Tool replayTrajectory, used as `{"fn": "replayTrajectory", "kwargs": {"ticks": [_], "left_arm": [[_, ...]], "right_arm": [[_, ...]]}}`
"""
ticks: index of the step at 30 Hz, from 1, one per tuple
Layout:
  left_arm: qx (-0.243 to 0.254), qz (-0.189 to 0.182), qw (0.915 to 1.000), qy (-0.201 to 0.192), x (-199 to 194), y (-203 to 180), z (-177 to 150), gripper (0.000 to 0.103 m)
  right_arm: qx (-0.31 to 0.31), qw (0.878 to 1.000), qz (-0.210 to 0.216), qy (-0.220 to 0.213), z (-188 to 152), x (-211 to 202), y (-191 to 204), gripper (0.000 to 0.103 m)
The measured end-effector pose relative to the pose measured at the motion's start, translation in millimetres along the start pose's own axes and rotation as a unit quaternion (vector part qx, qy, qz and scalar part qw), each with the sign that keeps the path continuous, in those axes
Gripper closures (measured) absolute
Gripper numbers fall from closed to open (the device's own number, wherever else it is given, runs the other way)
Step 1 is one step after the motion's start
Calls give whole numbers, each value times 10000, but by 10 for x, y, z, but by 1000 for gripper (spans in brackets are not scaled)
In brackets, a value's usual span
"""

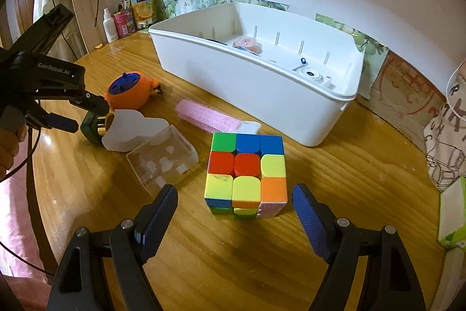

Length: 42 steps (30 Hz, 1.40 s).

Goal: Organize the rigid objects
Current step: 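Grasp the green gold-lidded jar with the left tool while the right tool grasps the Rubik's cube, then lift the green jar and Rubik's cube and carry both toward the tray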

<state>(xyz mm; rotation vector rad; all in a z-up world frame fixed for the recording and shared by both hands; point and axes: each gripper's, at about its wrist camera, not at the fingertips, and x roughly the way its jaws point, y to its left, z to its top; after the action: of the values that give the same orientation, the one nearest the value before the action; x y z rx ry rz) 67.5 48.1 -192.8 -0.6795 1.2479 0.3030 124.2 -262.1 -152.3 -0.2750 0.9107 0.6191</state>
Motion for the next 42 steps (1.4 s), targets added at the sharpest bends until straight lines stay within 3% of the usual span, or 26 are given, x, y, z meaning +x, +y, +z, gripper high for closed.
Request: {"fn": "replayTrajectory", "kwargs": {"ticks": [11,17,22,42], "left_arm": [[-157,10,9999,34,86,0,44,39],[-223,-93,9994,228,156,1,56,52],[-64,-9,9997,247,168,-65,54,52],[208,97,9989,404,14,145,69,53]], "right_arm": [[-15,9998,173,-140,22,49,-11,22],[0,9998,106,-181,19,51,-33,34],[53,9999,18,-144,13,59,-66,47],[303,9994,-131,-44,44,-16,22,47]]}}
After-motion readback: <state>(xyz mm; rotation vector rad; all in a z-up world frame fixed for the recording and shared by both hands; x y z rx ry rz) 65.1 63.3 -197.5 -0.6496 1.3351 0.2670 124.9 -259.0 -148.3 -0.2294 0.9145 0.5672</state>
